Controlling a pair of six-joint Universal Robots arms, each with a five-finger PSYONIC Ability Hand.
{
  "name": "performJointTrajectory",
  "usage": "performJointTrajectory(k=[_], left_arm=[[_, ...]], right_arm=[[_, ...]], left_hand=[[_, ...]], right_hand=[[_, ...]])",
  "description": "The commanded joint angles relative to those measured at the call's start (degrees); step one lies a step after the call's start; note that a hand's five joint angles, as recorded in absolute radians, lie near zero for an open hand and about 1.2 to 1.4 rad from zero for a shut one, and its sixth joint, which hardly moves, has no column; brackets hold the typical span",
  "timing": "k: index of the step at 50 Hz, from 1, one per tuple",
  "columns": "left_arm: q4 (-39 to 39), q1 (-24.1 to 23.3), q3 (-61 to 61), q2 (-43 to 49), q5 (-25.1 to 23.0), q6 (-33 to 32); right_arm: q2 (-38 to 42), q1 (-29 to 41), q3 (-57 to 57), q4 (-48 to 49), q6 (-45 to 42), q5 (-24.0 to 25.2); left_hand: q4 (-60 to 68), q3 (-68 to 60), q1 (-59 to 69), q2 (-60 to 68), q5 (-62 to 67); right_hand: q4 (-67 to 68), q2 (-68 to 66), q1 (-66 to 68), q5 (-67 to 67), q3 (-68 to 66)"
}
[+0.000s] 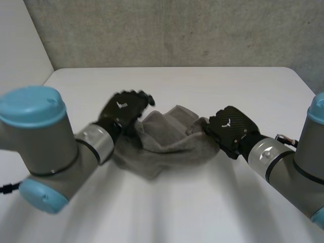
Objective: Fold the towel.
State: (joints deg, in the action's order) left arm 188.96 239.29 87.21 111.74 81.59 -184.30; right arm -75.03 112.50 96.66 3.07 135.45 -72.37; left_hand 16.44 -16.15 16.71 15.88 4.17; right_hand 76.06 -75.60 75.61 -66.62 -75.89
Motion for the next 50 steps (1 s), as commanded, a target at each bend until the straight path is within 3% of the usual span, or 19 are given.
performJointTrajectory(k=[1,4,9,20,26,29,31,36,42,44,50], left_arm=[[-1.1,4.9,-6.5,2.2,-5.5,-0.3],[-3.2,5.6,-9.1,6.2,-9.9,-0.8],[-9.3,5.7,-12.4,10.9,-13.1,-2.9],[-12.7,5.7,-13.5,15.1,-13.1,-12.8],[-13.2,5.7,-15.5,17.1,-12.9,-13.9],[-13.4,5.7,-16.5,18.2,-12.9,-14.2],[-13.4,5.6,-17.2,18.4,-12.9,-14.4],[-13.0,5.6,-20.0,18.6,-12.8,-14.4],[-12.9,5.6,-28.2,19.7,-11.4,-14.2],[-12.9,5.6,-36.5,21.1,-8.7,-13.9],[-12.4,5.6,-52.7,23.1,-5.5,-13.7]], right_arm=[[0.2,-0.1,4.4,1.7,0.1,0.5],[0.4,-0.1,6.5,3.9,0.2,0.6],[0.6,-0.1,8.5,6.9,0.1,0.4],[0.8,-1.1,9.0,7.3,0.2,0.7],[1.4,-1.2,9.3,7.4,0.2,0.8],[1.4,-1.5,9.3,7.4,0.2,0.7],[1.4,-1.8,9.2,7.4,0.2,0.8],[1.6,-2.3,7.9,7.3,0.3,0.9],[4.4,-1.2,0.0,7.3,2.5,0.8],[5.3,-0.9,-4.3,7.4,4.4,0.6],[7.8,0.1,-26.4,10.2,16.3,-1.6]], left_hand=[[-4.4,4.1,-4.6,-3.8,-2.1],[-3.9,3.6,-4.1,-3.3,-1.6],[-3.0,2.7,-3.3,-2.5,-0.8],[-1.0,0.7,-1.3,-0.5,1.2],[4.0,-4.3,3.8,4.6,6.3],[11.6,-11.9,11.3,12.2,13.9],[32.8,-33.1,32.6,33.4,35.1],[51.9,-52.2,51.7,52.5,54.2],[56.9,-57.1,56.6,57.4,59.1],[57.0,-57.3,56.8,57.6,59.3],[57.0,-57.3,56.8,57.6,59.3]], right_hand=[[3.9,-4.4,4.4,-3.4,-4.1],[3.9,-4.4,4.4,-3.4,-4.1],[3.9,-4.4,4.4,-3.4,-4.1],[3.9,-4.4,4.4,-3.4,-4.1],[3.9,-4.4,4.4,-3.4,-4.1],[3.9,-4.4,4.4,-3.4,-4.1],[3.9,-4.4,4.4,-3.4,-4.1],[3.9,-4.4,4.4,-3.4,-4.1],[3.9,-4.4,4.4,-3.4,-4.1],[3.9,-4.4,4.4,-3.4,-4.1],[3.9,-4.4,4.4,-3.4,-4.1]])
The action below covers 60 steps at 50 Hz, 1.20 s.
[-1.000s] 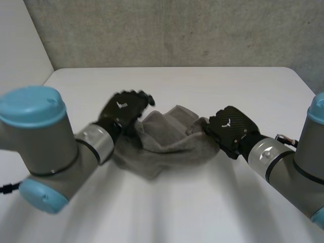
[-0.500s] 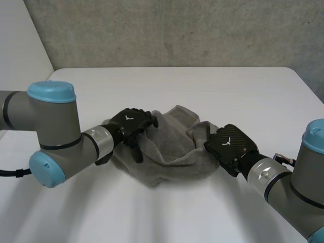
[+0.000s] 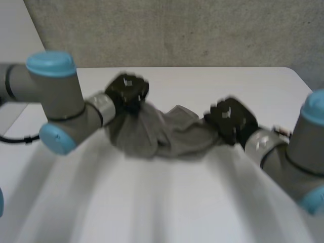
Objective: Fold the towel.
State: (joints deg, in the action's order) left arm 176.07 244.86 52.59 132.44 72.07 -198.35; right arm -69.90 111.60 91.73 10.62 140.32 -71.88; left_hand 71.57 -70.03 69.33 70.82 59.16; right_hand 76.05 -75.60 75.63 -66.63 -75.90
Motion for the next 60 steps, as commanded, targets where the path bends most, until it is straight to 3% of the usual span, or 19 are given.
performJointTrajectory(k=[1,2,4,6,10,13,15,16,17,18,20,24,28,32,38,41,42,47,60], left_arm=[[1.6,0.0,-23.9,2.8,5.3,0.4],[3.6,0.0,-29.1,3.0,7.0,0.8],[6.2,0.0,-32.9,2.8,9.3,1.2],[8.9,0.2,-34.4,2.1,11.4,1.8],[12.2,2.5,-32.0,-2.9,15.2,4.9],[10.4,3.4,-22.4,-6.7,14.9,8.4],[10.0,3.9,-15.6,-8.6,14.2,9.9],[10.0,4.4,-8.2,-11.2,13.6,10.7],[10.0,4.4,-8.1,-11.2,13.6,10.7],[10.4,5.0,-0.9,-13.6,12.5,10.9],[11.3,5.6,6.0,-15.3,10.9,10.9],[16.9,6.5,24.8,-17.9,6.0,10.8],[20.9,6.4,35.3,-18.1,4.1,10.7],[25.3,6.2,46.2,-18.4,3.5,9.7],[26.4,5.6,51.1,-18.0,3.7,6.4],[25.8,5.5,51.8,-17.4,4.0,3.1],[25.3,5.5,52.1,-17.4,4.1,1.2],[21.8,6.1,53.4,-18.4,4.2,-4.1],[19.6,7.9,50.6,-27.2,3.2,-4.5]], right_arm=[[2.5,1.0,-26.1,5.0,15.3,-4.6],[2.5,1.0,-26.2,5.0,15.3,-4.6],[1.8,0.5,-33.1,12.6,21.7,-11.3],[1.4,0.2,-34.8,16.1,23.9,-13.6],[0.3,0.3,-35.4,18.7,25.0,-14.9],[0.1,0.6,-34.0,15.6,24.6,-11.3],[0.6,0.6,-31.2,7.9,24.4,-3.5],[0.6,0.6,-31.2,7.8,24.4,-3.4],[1.1,0.6,-29.6,3.3,23.9,0.5],[1.1,0.6,-29.6,3.3,23.9,0.5],[2.0,0.6,-25.6,-4.5,21.0,6.0],[2.1,0.7,-19.4,-8.7,14.0,6.8],[1.6,0.5,-9.1,-9.4,2.0,6.5],[1.6,0.5,-4.3,-9.4,-3.1,6.1],[1.7,0.1,2.0,-9.1,-5.1,3.6],[1.5,-0.1,3.9,-8.4,-5.1,2.7],[1.5,-0.1,3.9,-8.4,-5.1,2.7],[1.4,-1.5,6.4,-6.8,-5.1,2.9],[1.7,-1.4,7.8,-5.1,-5.1,3.0]], left_hand=[[1.9,-3.4,4.1,2.6,4.3],[1.9,-3.4,4.1,2.6,4.3],[2.2,-3.8,4.5,3.0,4.6],[2.6,-4.1,4.8,3.3,5.0],[2.6,-4.1,4.8,3.3,5.0],[2.4,-3.9,4.6,3.1,4.8],[2.1,-3.6,4.3,2.8,4.5],[1.9,-3.4,4.1,2.6,4.3],[1.9,-3.4,4.1,2.6,4.3],[1.7,-3.3,4.0,2.5,4.1],[1.6,-3.1,3.8,2.3,4.0],[1.1,-2.6,3.3,1.8,3.5],[0.9,-2.4,3.1,1.6,3.3],[0.4,-1.9,2.6,1.1,2.8],[-5.3,3.8,-3.1,-4.6,-2.9],[-16.9,15.4,-14.7,-16.2,-14.5],[-26.1,24.6,-23.9,-25.4,-23.7],[-42.7,41.1,-40.4,-41.9,-40.2],[-58.5,56.9,-56.2,-57.7,-56.1]], right_hand=[[4.0,-4.4,4.4,-3.4,-4.1],[4.0,-4.4,4.4,-3.4,-4.1],[4.0,-4.4,4.4,-3.4,-4.1],[4.0,-4.4,4.4,-3.4,-4.1],[4.0,-4.4,4.4,-3.4,-4.1],[4.0,-4.4,4.4,-3.4,-4.1],[4.0,-4.4,4.4,-3.4,-4.1],[4.0,-4.4,4.4,-3.4,-4.1],[4.0,-4.4,4.4,-3.4,-4.1],[4.0,-4.4,4.4,-3.4,-4.1],[4.0,-4.4,4.4,-3.4,-4.1],[4.0,-4.4,4.4,-3.4,-4.1],[4.0,-4.4,4.4,-3.4,-4.1],[4.0,-4.4,4.4,-3.4,-4.1],[4.0,-4.4,4.4,-3.4,-4.1],[4.0,-4.4,4.4,-3.4,-4.1],[4.0,-4.4,4.4,-3.4,-4.1],[4.0,-4.4,4.4,-3.4,-4.1],[4.0,-4.4,4.4,-3.4,-4.1]])
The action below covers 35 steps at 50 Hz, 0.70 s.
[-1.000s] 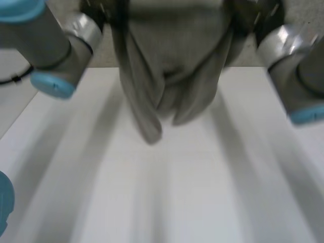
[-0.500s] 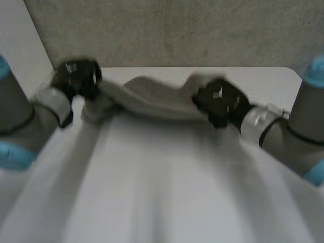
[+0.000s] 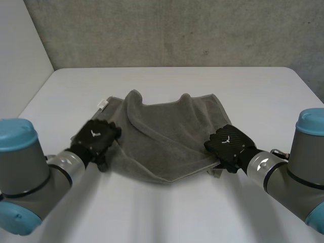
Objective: Fold the towel.
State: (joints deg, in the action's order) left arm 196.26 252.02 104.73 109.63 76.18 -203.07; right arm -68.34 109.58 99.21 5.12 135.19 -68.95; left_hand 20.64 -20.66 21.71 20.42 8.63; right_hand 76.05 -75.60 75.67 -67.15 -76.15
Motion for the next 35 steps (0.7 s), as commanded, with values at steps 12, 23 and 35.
performJointTrajectory(k=[12,23,35], left_arm=[[-8.9,0.7,-15.9,5.9,-9.4,-1.1],[-22.8,1.6,-31.8,18.7,-8.3,-10.8],[-25.7,2.7,-35.8,22.2,-4.3,-11.6]], right_arm=[[0.6,0.7,2.5,2.5,-0.1,-0.1],[0.4,0.6,3.4,2.6,-0.1,-0.2],[1.0,0.6,3.4,2.7,-0.3,-0.2]], left_hand=[[-6.2,6.2,-7.3,-6.0,-4.2],[2.5,-2.5,1.4,2.7,4.5],[5.9,-5.9,4.8,6.1,7.9]], right_hand=[[4.0,-4.4,4.3,-2.9,-3.9],[4.0,-4.4,4.3,-2.9,-3.9],[4.0,-4.4,4.3,-2.9,-3.9]])
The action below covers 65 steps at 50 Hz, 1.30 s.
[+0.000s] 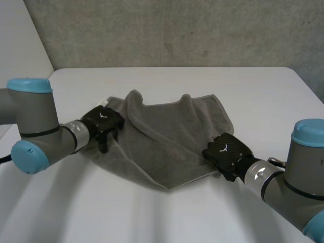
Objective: Fold the towel.
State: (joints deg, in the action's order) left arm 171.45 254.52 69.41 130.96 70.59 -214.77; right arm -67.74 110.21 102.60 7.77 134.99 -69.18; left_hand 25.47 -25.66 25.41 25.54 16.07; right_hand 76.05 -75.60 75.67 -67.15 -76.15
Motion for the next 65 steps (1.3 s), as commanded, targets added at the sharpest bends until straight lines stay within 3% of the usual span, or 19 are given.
performJointTrajectory(k=[1,21,26,28,32,34,36,49,57,61,65], left_arm=[[-0.9,0.2,-0.5,0.9,1.3,0.1],[-4.4,0.2,-0.3,1.8,3.1,-5.7],[-4.5,0.2,0.3,1.6,3.8,-6.1],[-4.5,0.2,0.5,1.0,5.3,-6.1],[-4.4,0.2,0.6,-0.3,6.6,-6.1],[-4.4,0.2,1.3,-1.2,7.0,-6.1],[-4.4,0.2,1.7,-1.5,7.1,-6.1],[-4.4,2.8,8.8,-8.9,6.3,-5.2],[-2.7,5.7,17.0,-16.0,5.7,-4.1],[0.1,8.4,22.5,-20.3,3.1,-2.2],[1.6,9.7,25.3,-22.2,1.3,-1.1]], right_arm=[[0.4,0.0,0.0,0.0,-0.1,0.0],[0.8,0.0,0.0,0.0,-0.1,-0.1],[0.8,0.0,0.0,0.0,-0.2,-0.2],[0.7,0.0,0.0,0.0,-0.2,-0.2],[0.7,0.0,0.0,0.0,-0.2,-0.2],[0.7,0.0,-0.1,0.0,-0.2,-0.3],[0.8,-0.1,-0.1,0.0,-0.2,-0.3],[0.0,-0.8,-0.7,-0.7,0.9,-0.9],[0.7,-0.7,-1.6,-0.7,1.9,-4.0],[1.0,-0.8,-2.1,-0.8,1.9,-5.4],[1.4,-0.9,-2.1,-0.8,1.9,-5.8]], left_hand=[[1.1,-0.9,1.1,1.0,0.5],[2.4,-2.2,2.5,2.3,1.8],[18.6,-18.4,18.6,18.5,18.0],[30.9,-30.8,31.0,30.9,30.3],[40.4,-40.2,40.5,40.3,39.8],[52.8,-52.6,52.9,52.7,52.2],[54.5,-54.3,54.6,54.4,53.9],[54.5,-54.3,54.6,54.5,53.9],[54.5,-54.3,54.6,54.5,53.9],[54.5,-54.3,54.6,54.5,53.9],[54.5,-54.3,54.6,54.5,53.9]], right_hand=[[4.0,-4.4,4.3,-2.9,-3.8],[4.0,-4.4,4.3,-2.9,-3.8],[4.0,-4.4,4.3,-2.9,-3.8],[4.0,-4.4,4.3,-2.9,-3.8],[4.0,-4.4,4.3,-2.9,-3.8],[4.0,-4.4,4.3,-2.9,-3.8],[4.0,-4.4,4.3,-2.9,-3.8],[4.0,-4.4,4.3,-2.9,-3.8],[3.0,-3.4,3.4,-1.9,-2.9],[-9.1,8.6,-8.7,10.2,9.2],[-11.1,10.7,-10.7,12.2,11.2]])
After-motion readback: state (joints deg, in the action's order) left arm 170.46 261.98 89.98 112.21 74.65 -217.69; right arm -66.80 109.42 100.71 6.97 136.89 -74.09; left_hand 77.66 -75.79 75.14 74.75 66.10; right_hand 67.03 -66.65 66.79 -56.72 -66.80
